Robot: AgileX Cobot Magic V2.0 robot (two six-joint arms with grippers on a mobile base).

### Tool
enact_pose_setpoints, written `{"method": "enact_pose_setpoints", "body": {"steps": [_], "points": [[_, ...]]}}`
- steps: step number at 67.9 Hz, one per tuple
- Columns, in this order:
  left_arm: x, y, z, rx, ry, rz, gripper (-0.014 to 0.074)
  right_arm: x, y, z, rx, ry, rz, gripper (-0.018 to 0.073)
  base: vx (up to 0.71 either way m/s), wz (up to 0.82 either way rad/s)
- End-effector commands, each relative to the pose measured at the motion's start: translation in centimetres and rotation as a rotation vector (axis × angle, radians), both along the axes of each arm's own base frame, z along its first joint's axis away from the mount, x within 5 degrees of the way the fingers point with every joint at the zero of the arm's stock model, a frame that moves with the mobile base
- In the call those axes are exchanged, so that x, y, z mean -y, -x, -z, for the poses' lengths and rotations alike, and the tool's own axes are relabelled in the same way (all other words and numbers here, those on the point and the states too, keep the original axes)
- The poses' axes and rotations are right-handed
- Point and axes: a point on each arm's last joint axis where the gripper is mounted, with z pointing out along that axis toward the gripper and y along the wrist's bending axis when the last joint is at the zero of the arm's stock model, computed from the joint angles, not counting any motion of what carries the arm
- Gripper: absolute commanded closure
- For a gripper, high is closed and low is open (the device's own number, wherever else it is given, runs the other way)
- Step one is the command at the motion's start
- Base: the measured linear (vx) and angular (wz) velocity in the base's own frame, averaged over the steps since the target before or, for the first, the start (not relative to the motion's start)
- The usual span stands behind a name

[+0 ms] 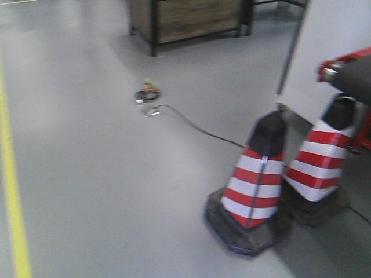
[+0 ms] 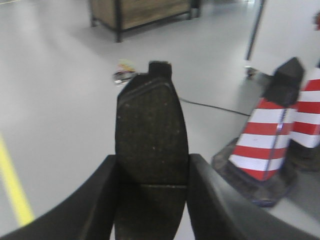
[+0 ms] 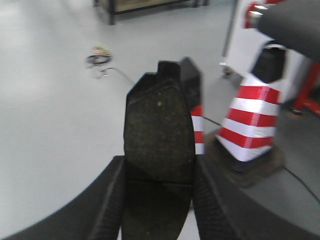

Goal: Move and align brake pads A on conveyor
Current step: 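Drive on past the red-white cones carrying both pads, then stop the base beside the dark conveyor belt holding both pads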

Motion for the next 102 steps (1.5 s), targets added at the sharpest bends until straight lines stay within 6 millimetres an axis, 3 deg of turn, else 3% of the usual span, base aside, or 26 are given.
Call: {"method": "enact_pose_setpoints", "body": {"steps": [1, 70, 102], "points": [[0.12, -0.14, -1.69, 0.113, 0.016, 0.014, 0.0602, 0.06, -0.37, -1.85, 0.120, 0.011, 0.003, 0.0564, 0.24, -0.98], [0.12, -0.14, -1.69, 0.113, 0.016, 0.014, 0.0602, 0.06, -0.37, -1.85, 0.120, 0.011, 0.003, 0.0564, 0.23, -0.88], [0.12, -0.14, -1.69, 0.113, 0.016, 0.014, 0.0602, 0.06, -0.37, -1.85, 0.120, 0.009, 0.004, 0.0564, 0.25, -0.60]]}}
